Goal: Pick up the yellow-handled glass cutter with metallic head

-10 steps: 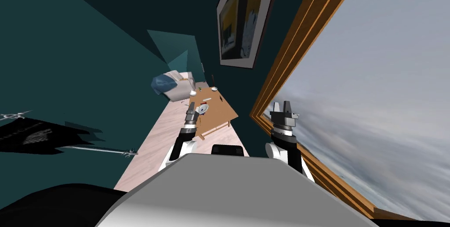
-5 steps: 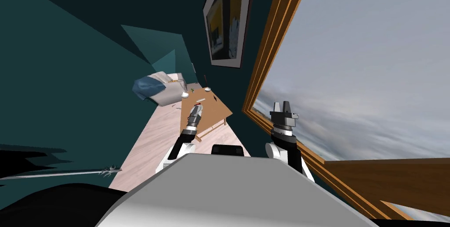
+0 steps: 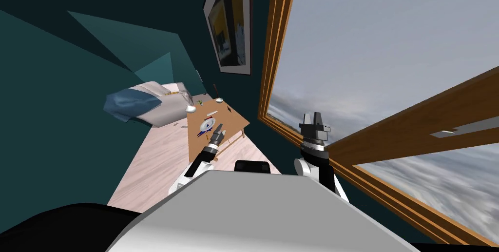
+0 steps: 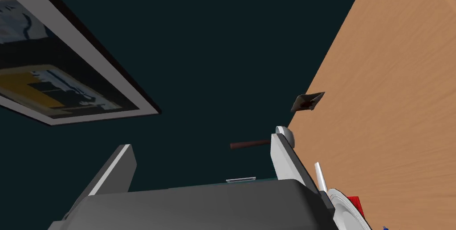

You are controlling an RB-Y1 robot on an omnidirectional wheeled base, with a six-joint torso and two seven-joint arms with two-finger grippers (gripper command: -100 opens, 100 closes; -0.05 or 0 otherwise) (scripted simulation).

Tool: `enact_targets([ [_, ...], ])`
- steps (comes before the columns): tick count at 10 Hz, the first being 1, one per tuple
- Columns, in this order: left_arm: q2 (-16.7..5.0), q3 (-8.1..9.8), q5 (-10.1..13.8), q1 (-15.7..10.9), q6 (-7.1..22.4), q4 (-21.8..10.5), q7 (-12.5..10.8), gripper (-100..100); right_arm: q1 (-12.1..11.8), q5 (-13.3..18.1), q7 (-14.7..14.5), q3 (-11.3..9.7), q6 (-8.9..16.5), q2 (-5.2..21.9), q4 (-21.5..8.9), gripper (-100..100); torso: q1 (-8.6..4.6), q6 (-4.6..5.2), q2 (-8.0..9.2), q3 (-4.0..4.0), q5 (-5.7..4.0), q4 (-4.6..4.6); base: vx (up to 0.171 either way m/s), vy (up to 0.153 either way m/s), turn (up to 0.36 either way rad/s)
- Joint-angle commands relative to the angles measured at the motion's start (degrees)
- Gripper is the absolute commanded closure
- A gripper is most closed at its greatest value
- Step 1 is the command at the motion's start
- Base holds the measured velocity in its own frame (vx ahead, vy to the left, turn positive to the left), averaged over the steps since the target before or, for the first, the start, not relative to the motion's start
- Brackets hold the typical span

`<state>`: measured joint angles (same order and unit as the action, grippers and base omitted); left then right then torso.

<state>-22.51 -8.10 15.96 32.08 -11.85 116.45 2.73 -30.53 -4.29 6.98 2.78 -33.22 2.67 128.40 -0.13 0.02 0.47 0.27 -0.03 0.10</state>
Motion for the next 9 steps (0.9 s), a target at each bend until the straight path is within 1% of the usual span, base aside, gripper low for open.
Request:
enact_targets([
  [1,-2.1,-0.47,1.3,0.5,1.1,-0.6,-0.6,-100,0.0,0.0,0.0,0.0,0.0,0.0,0.0,0,0.0,0.0,0.0,0.0,0.0,0.0,-0.094,-0.039,-0.185],
  [3,-6.5,-2.42,5.3,1.0,3.8,-4.2,-2.3,-100,0.0,0.0,0.0,0.0,0.0,0.0,0.0,0,0.14,0.0,-0.07,-0.04,0.02,-0.01,-0.112,-0.041,-0.38],
  [4,-7.0,-2.42,5.3,1.0,3.8,-4.2,-2.3,-100,0.0,0.0,0.0,0.0,0.0,0.0,0.0,0,0.13,-0.03,0.06,0.03,0.02,0.01,-0.099,-0.034,-0.234],
  [6,-12.1,-4.59,9.3,1.4,6.6,-7.7,-4.1,-100,0.0,0.0,0.0,0.0,0.0,0.0,0.0,0,0.19,-0.02,-0.1,-0.05,0.03,-0.01,-0.093,-0.059,-0.405],
  [7,-12.1,-4.59,9.3,1.4,6.6,-8.2,-4.1,-100,0.0,0.0,0.0,0.0,0.0,0.0,0.0,0,0.06,-0.01,-0.03,-0.02,0.02,0.0,-0.087,-0.056,-0.263],
  [8,-14.6,-5.75,11.3,1.5,7.9,-10.3,-5.1,-100,0.0,0.0,0.0,0.0,0.0,0.0,0.0,0,0.14,-0.06,-0.07,-0.03,0.01,0.0,-0.077,-0.042,-0.436],
  [9,-14.6,-5.75,11.3,1.5,7.9,-10.3,-5.1,-100,0.0,0.0,0.0,0.0,0.0,0.0,0.0,0,0.19,-0.02,-0.08,-0.04,0.03,-0.01,-0.06,-0.026,-0.162],
])
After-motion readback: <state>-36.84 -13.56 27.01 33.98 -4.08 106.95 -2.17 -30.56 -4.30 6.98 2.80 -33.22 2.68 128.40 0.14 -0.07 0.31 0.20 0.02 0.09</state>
